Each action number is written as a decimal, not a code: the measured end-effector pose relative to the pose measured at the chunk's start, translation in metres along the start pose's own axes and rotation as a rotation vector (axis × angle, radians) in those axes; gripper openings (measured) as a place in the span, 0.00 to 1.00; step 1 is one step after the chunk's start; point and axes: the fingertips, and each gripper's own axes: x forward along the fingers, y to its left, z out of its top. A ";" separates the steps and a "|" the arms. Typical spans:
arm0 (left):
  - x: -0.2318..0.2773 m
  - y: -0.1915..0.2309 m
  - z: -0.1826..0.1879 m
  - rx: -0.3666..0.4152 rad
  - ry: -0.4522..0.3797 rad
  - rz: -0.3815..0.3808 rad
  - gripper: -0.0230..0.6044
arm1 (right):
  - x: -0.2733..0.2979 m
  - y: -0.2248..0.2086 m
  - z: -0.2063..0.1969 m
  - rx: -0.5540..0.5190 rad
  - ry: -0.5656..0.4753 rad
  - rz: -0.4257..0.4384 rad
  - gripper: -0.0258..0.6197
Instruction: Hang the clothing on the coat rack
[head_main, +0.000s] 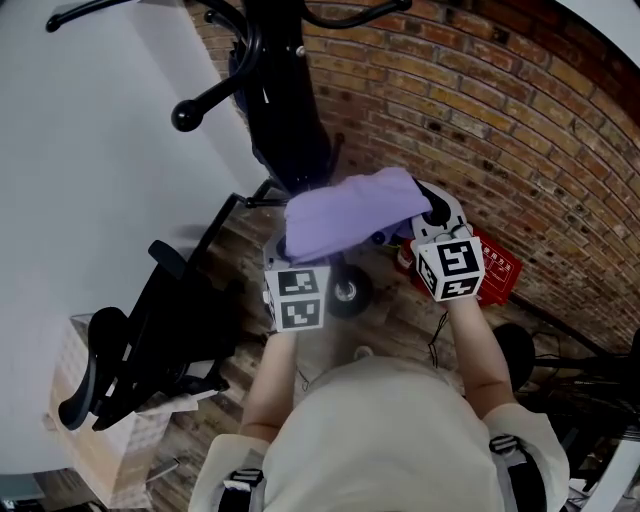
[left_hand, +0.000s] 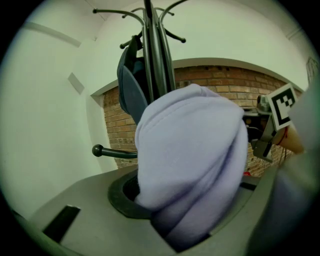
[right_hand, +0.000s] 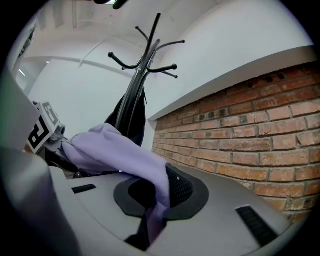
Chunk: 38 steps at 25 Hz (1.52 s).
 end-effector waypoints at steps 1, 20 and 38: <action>0.002 0.000 -0.002 0.000 0.007 0.003 0.25 | 0.002 0.000 -0.003 0.003 0.006 0.002 0.07; 0.028 -0.003 -0.043 -0.031 0.094 0.000 0.25 | 0.025 0.009 -0.064 0.052 0.108 0.043 0.07; 0.050 -0.035 -0.073 -0.081 0.122 -0.101 0.28 | 0.017 0.055 -0.118 0.090 0.200 0.144 0.07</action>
